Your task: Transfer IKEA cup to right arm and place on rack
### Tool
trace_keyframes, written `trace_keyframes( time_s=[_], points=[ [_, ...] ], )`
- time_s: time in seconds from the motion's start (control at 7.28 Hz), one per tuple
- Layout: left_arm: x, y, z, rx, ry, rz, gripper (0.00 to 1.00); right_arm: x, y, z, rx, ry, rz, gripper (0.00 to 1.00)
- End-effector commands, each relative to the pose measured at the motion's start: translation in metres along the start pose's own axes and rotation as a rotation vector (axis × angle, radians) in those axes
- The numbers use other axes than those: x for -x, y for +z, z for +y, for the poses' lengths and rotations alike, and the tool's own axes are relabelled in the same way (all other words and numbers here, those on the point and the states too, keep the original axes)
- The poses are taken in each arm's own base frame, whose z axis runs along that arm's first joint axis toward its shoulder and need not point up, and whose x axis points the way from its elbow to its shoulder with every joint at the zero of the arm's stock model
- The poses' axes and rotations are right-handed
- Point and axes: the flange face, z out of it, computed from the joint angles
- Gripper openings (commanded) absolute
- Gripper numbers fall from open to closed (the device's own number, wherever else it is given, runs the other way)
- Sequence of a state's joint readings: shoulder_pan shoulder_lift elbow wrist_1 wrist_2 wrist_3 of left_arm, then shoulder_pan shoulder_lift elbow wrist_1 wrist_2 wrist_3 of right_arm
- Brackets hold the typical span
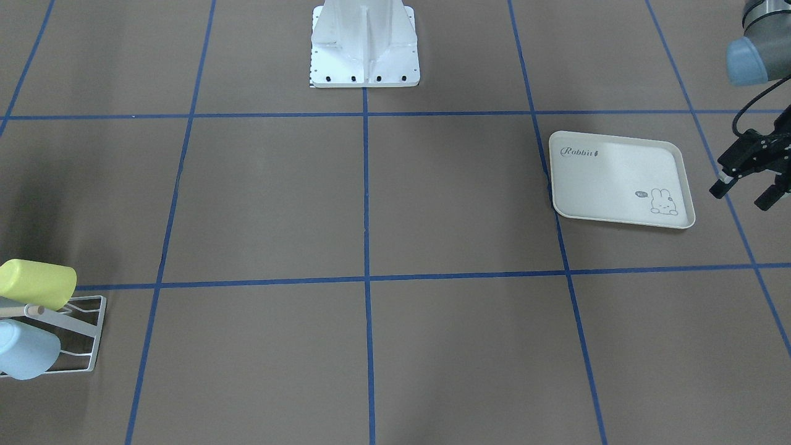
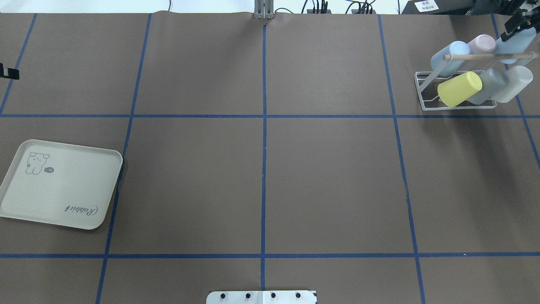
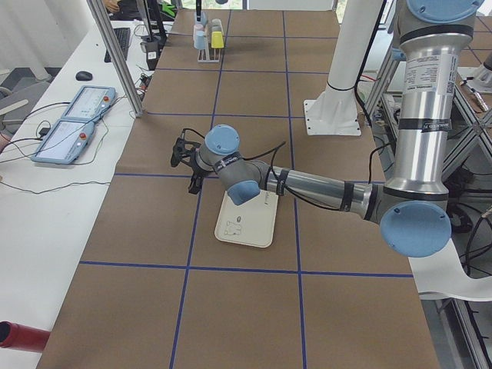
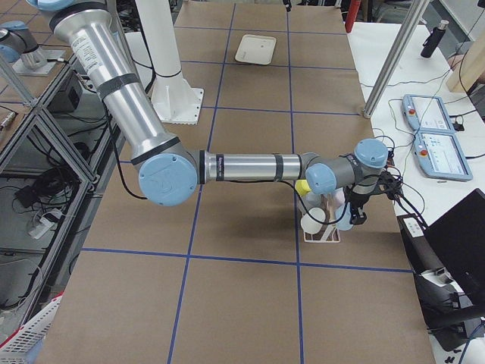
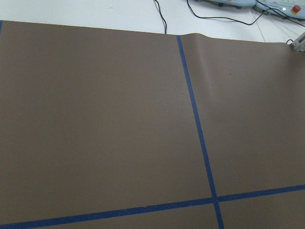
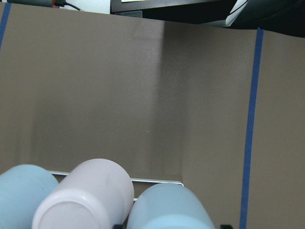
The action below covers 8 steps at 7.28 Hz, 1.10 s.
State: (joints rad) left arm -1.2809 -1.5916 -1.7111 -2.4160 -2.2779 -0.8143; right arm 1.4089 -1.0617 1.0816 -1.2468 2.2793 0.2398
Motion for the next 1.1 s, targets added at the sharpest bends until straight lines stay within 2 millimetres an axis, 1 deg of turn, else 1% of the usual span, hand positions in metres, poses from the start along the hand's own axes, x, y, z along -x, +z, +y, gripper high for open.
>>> trace_keyframes(
  time_s=[0.0, 0.14, 0.41, 0.55, 0.69, 0.82, 0.96],
  points=[
    [0.0, 0.0, 0.0, 0.0, 0.0, 0.0, 1.0, 0.001, 0.004, -0.001, 0.005, -0.001, 0.002, 0.97],
    [0.0, 0.0, 0.0, 0.0, 0.0, 0.0, 1.0, 0.002, 0.005, -0.001, 0.008, -0.001, 0.002, 0.99],
    [0.001, 0.0, 0.001, 0.002, 0.001, -0.002, 1.0, 0.004, 0.004, -0.004, 0.007, 0.003, 0.001, 0.99],
    [0.006, 0.001, 0.0, 0.002, 0.01, -0.009, 1.0, 0.013, -0.006, -0.009, -0.012, -0.008, -0.008, 0.99],
    [0.018, 0.002, -0.004, -0.01, 0.096, -0.062, 1.0, 0.027, -0.027, -0.012, -0.044, -0.03, -0.019, 0.99],
    [0.041, -0.005, -0.011, 0.03, 0.155, -0.142, 1.0, 0.028, -0.039, 0.002, -0.062, -0.039, -0.033, 0.99],
    [0.058, -0.008, -0.012, 0.073, 0.205, -0.183, 1.0, 0.022, -0.054, 0.027, -0.062, -0.023, -0.053, 0.99]
  ],
)
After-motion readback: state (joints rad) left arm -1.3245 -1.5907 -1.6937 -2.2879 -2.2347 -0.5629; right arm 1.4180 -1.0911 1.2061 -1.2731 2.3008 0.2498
